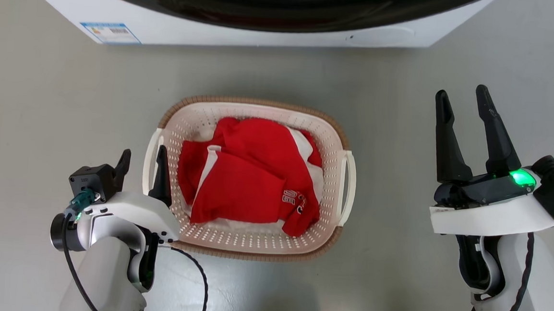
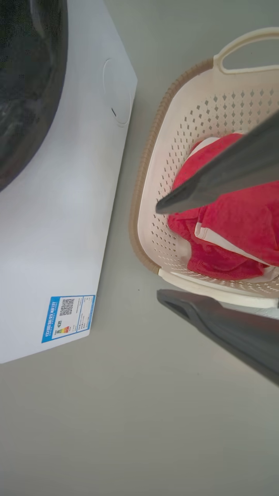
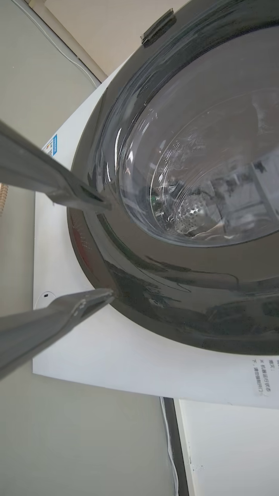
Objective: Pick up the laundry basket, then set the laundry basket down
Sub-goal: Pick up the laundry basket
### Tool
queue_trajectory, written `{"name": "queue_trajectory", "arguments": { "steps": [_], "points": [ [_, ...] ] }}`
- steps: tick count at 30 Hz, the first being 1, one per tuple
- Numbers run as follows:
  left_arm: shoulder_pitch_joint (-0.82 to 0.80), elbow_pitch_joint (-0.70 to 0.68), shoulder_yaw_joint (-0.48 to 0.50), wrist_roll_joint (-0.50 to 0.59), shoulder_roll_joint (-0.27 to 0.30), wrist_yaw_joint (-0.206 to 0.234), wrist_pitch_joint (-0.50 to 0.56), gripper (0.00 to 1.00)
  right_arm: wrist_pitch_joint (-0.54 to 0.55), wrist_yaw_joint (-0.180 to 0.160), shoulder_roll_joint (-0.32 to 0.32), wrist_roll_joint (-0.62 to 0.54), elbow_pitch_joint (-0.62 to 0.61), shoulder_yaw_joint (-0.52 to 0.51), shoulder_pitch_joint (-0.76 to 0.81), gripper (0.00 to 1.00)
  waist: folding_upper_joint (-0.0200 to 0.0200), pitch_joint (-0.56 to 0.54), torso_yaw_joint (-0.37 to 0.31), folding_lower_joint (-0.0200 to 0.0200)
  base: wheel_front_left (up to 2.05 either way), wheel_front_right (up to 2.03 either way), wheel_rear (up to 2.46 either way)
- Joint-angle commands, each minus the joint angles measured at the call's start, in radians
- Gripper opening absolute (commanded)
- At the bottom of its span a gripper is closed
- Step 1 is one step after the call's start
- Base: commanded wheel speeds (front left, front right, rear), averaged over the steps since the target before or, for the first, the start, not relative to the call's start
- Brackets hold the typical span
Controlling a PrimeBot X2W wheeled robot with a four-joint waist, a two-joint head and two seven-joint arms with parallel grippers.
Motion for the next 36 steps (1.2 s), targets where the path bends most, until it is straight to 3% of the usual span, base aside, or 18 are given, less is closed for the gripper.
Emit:
{"name": "queue_trajectory", "arguments": {
  "steps": [1,13,27,29,32,36],
  "points": [
    [-0.023,0.025,0.034,0.017,0.015,-0.019,-0.006,1.0,-0.009,0.0,-0.008,0.012,-0.029,0.026,-0.003,1.0,0.0,0.029,-0.003,0.0,0.0,0.0,0.0],
    [-0.147,0.243,0.084,0.09,0.041,-0.042,-0.006,1.0,-0.009,0.0,-0.028,0.022,-0.055,0.024,-0.04,1.0,0.0,0.158,-0.021,0.0,0.0,0.0,0.0],
    [-0.274,0.463,0.091,0.112,0.084,-0.057,-0.006,1.0,-0.009,0.0,-0.036,0.023,-0.07,0.018,-0.054,1.0,0.0,0.222,-0.027,0.0,0.0,0.0,0.0],
    [-0.285,0.471,0.091,0.112,0.084,-0.06,-0.006,0.85,-0.009,0.0,-0.038,0.023,-0.071,0.016,-0.054,1.0,0.0,0.225,-0.025,0.0,0.0,0.0,0.0],
    [-0.293,0.477,0.09,0.11,0.081,-0.072,-0.006,0.92,-0.009,0.0,-0.04,0.022,-0.068,0.015,-0.054,1.0,0.0,0.228,-0.023,0.0,0.0,0.0,0.0],
    [-0.305,0.505,0.088,0.107,0.078,-0.084,-0.006,0.74,-0.009,0.0,-0.04,0.022,-0.064,0.019,-0.055,1.0,0.0,0.229,-0.02,0.0,0.0,0.0,0.0]
  ]
}}
